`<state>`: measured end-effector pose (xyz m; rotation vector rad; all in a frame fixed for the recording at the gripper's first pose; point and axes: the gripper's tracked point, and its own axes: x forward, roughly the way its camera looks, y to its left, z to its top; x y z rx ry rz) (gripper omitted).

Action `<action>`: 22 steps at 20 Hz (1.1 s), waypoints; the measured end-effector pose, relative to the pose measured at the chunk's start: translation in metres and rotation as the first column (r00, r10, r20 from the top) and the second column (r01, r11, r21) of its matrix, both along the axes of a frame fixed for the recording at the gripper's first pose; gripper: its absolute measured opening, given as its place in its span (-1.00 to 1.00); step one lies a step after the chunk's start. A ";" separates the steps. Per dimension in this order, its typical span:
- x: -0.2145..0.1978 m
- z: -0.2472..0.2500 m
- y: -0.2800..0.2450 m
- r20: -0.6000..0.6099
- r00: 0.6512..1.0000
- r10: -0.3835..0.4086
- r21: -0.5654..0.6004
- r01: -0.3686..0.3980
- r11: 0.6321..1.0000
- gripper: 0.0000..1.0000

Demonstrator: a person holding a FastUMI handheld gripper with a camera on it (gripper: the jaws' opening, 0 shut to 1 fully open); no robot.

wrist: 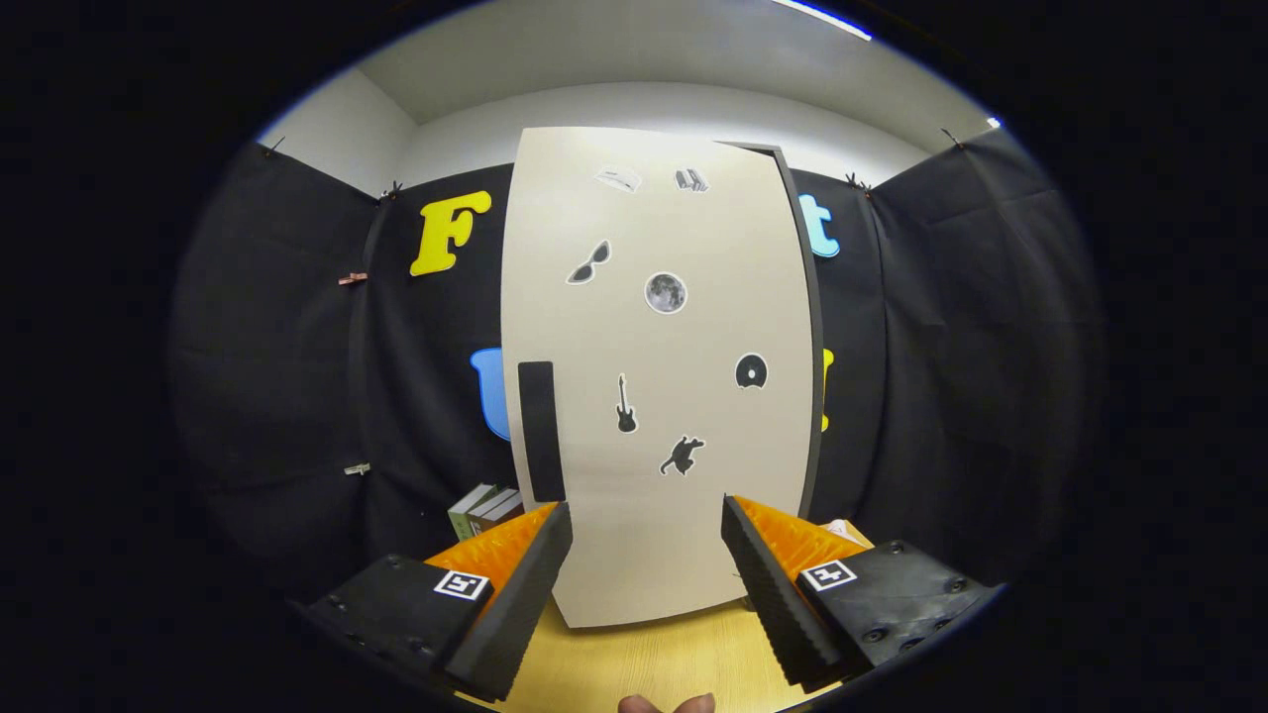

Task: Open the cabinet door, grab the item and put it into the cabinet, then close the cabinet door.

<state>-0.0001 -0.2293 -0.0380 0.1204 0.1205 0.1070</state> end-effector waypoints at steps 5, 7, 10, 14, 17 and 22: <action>-0.003 -0.001 -0.006 0.000 1.000 0.000 0.009 0.000 1.000 0.96; -0.006 -0.001 -0.007 0.000 1.000 0.001 0.010 -0.001 1.000 0.96; -0.010 0.000 -0.008 -0.001 1.000 0.003 0.014 -0.003 1.000 0.96; -0.013 0.000 -0.010 0.001 1.000 0.006 0.016 -0.006 1.000 0.96; -0.016 0.000 -0.011 0.000 1.000 0.008 0.019 -0.008 1.000 0.96; -0.020 0.002 -0.012 0.004 1.000 0.016 0.024 -0.016 1.000 0.96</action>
